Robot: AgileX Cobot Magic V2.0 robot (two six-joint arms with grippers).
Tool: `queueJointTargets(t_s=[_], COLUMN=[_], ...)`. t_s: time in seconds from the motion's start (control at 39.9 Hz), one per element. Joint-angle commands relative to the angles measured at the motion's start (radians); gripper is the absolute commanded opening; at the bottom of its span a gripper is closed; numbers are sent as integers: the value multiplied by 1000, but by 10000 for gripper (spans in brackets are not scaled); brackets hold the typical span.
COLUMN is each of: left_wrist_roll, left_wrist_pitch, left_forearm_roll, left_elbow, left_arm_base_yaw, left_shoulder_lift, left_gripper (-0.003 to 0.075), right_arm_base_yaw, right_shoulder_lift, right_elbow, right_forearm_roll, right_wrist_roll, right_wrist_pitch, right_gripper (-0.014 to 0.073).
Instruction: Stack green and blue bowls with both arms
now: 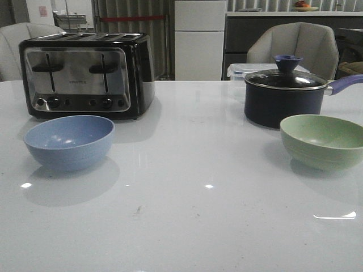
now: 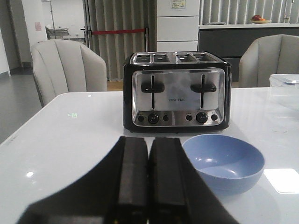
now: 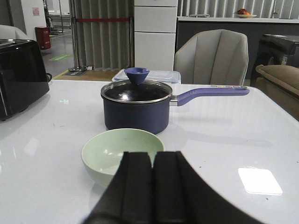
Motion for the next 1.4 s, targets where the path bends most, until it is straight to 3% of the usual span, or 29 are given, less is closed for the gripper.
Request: queueJointTargets(t_s=[0.0,0.7,0.95,1.2,1.38], left_wrist_roll=[-10,-10,-10,-10,-10], left_wrist_pitch=[-90,-93,-252,-61,124], left_forearm_roll=[-2,-2,0,14,47], left_elbow=[10,10,-15,-253,-452], left_arm_base_yaw=[-6,-6,-6,-6,-6], left_shoulder_lift=[-21,-21,-21,11,125], left_gripper=[98,98,98,98,98], right_arm_base_yaw=[-2,-2,-2,-2,-2], right_shoulder_lift=[-20,-20,-20,13,163], right_elbow=[-6,-6,-41,-282,-491], right_forearm_roll=[-12,-12,6,10,10], right_wrist_roll=[-2,-2,-1,-1,-1], right_wrist_pitch=[-84,-85,-97,32,205], right_gripper=[57,57,57,57,57])
